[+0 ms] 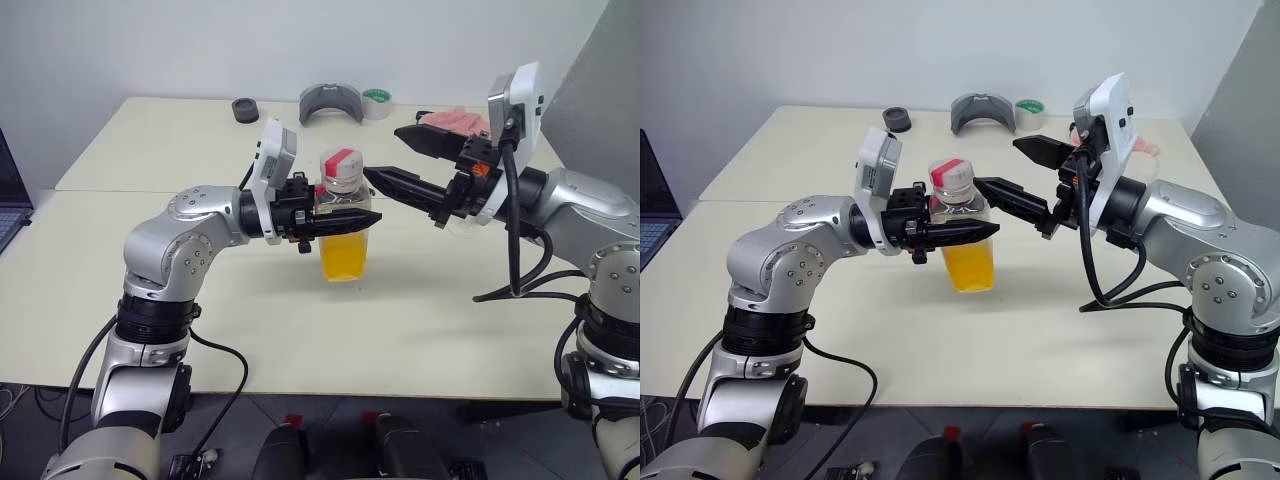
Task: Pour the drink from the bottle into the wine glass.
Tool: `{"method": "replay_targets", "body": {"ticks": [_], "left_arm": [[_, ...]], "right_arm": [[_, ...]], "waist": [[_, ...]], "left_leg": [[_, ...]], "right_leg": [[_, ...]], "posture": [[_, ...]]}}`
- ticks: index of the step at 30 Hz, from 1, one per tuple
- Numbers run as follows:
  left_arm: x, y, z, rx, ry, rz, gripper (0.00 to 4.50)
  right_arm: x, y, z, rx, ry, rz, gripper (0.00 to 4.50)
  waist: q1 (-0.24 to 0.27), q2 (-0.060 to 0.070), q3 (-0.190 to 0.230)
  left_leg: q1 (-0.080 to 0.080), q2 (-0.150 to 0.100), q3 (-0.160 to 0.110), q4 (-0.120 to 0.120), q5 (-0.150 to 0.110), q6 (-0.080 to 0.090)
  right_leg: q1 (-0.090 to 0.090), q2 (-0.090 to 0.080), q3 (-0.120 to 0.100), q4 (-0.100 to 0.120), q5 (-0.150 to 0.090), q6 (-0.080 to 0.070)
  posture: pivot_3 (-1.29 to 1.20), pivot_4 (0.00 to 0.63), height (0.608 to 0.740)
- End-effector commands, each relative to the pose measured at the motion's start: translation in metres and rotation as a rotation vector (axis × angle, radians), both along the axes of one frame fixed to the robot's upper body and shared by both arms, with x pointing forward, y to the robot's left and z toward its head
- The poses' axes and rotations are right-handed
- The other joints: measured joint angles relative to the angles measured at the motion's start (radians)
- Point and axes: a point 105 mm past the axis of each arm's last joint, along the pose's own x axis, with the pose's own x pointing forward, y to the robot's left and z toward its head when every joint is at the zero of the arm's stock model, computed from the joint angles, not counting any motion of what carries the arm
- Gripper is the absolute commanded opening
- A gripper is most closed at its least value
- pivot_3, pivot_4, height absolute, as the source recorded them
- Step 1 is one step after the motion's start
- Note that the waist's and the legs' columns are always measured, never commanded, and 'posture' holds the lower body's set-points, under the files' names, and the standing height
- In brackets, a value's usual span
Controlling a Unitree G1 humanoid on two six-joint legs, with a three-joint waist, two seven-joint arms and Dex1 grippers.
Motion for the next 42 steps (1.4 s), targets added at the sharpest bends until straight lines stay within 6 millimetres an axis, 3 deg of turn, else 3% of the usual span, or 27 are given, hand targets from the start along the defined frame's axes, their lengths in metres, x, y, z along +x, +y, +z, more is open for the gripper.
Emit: {"method": "replay_targets", "body": {"ticks": [1, 20, 31, 42], "left_arm": [[-0.009, -0.003, 0.016, -0.019, -0.083, -0.034, 1.97], [-0.009, -0.003, 0.017, -0.018, -0.087, -0.035, 1.97], [-0.01, -0.003, 0.017, -0.016, -0.089, -0.033, 1.97], [-0.011, -0.003, 0.016, -0.014, -0.091, -0.029, 1.97]], "right_arm": [[-0.008, -0.002, 0.009, 0.016, -0.042, 0.007, 4.46], [-0.018, 0.0, 0.014, 0.084, 0.007, 0.13, 4.46], [-0.016, 0.027, 0.006, 0.093, 0.026, 0.2, 4.46], [-0.012, 0.04, 0.01, 0.106, 0.021, 0.244, 4.46]], "waist": [[0.0, 0.0, 0.0], [0.0, 0.0, 0.0], [0.0, 0.0, 0.0], [0.0, 0.0, 0.0]], "left_leg": [[0.0, 0.0, 0.0, 0.0, 0.0, 0.0], [0.0, 0.0, 0.0, 0.0, 0.0, 0.0], [0.0, 0.0, 0.0, 0.0, 0.0, 0.0], [0.0, 0.0, 0.0, 0.0, 0.0, 0.0]], "right_leg": [[0.0, 0.0, 0.0, 0.0, 0.0, 0.0], [0.0, 0.0, 0.0, 0.0, 0.0, 0.0], [0.0, 0.0, 0.0, 0.0, 0.0, 0.0], [0.0, 0.001, 0.0, 0.0, 0.0, 0.0]], "posture": [[0.0, 0.15, 0.74], [0.0, 0.15, 0.74], [0.0, 0.15, 0.74], [0.0, 0.15, 0.74]]}}
